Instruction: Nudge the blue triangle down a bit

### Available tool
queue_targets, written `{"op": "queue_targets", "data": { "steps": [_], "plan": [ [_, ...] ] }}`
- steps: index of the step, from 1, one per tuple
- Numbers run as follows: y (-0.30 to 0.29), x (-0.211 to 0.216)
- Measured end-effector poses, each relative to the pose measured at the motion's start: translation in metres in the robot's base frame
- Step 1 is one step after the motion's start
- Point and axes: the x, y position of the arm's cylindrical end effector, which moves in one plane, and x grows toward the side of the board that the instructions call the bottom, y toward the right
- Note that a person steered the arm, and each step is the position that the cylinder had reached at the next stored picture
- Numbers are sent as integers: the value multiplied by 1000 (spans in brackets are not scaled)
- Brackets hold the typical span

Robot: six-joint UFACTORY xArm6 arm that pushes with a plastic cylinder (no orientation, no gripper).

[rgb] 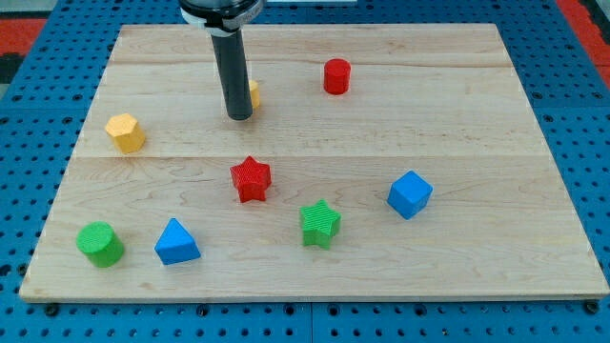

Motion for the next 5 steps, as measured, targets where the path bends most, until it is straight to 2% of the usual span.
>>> {"op": "queue_targets", "data": {
  "steps": [1,2,4,5],
  "plan": [
    [16,21],
    [41,5],
    [-72,136],
    [-26,161]
  ]
}}
